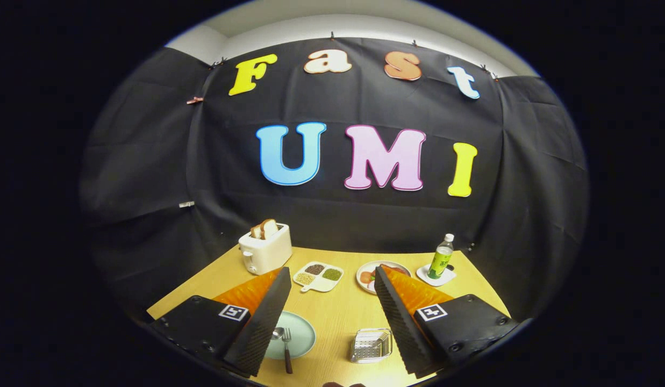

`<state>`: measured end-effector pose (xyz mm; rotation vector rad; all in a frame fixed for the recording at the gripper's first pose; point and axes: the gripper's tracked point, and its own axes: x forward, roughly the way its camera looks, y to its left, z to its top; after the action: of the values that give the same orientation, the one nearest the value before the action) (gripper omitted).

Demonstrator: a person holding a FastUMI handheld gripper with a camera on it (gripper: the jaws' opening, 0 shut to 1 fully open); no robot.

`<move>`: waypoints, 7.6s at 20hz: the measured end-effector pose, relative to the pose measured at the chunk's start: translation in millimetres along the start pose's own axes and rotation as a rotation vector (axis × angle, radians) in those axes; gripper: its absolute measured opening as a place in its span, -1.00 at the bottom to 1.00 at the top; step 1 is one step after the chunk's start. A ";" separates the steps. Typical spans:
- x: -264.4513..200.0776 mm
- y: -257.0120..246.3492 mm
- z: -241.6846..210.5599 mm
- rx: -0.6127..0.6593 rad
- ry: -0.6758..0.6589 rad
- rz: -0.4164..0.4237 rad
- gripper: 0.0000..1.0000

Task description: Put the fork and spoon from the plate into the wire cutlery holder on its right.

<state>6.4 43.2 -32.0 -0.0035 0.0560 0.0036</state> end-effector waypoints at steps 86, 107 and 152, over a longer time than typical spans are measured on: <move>16.7 -114.5 -248.3 -0.273 1.511 0.314 -0.80; 32.1 -35.3 -97.4 -0.046 0.819 0.328 1.00; 64.1 142.6 -334.2 0.057 1.131 0.143 -0.58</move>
<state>51.1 184.8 -369.7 0.0561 1.1871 0.1438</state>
